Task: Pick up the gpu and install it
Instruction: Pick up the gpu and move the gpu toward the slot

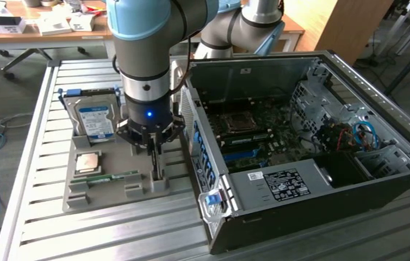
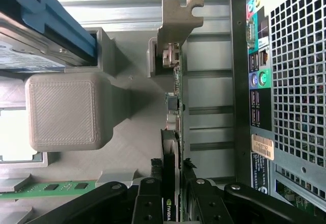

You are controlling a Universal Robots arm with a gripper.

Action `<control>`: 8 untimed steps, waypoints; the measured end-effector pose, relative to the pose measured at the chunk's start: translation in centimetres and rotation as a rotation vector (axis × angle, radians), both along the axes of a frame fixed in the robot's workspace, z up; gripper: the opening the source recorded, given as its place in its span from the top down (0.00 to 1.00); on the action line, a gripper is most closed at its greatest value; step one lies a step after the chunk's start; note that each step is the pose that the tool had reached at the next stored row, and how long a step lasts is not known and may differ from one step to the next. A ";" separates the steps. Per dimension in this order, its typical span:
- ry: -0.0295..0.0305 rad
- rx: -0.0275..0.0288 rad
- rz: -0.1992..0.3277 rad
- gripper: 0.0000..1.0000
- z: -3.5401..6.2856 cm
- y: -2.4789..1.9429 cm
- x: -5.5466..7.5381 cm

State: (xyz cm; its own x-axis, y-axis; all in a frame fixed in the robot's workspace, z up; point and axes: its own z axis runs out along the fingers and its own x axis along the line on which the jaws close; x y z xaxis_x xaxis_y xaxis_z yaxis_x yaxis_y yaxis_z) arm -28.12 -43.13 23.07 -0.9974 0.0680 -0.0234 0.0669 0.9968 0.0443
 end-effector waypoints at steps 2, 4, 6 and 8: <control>0.0000 0.0000 0.008 0.74 0.00 0.00 0.0; 0.0001 0.0000 0.008 0.74 0.00 0.00 0.0; 0.0001 0.0000 0.008 0.74 0.00 0.00 0.0; -0.0001 0.0002 0.008 0.74 0.04 0.00 0.0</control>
State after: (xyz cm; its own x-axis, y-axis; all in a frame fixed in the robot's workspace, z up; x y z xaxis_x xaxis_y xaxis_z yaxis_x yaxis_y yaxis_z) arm -28.12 -43.12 23.10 -0.9979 0.0599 -0.0235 0.0588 0.9973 0.0445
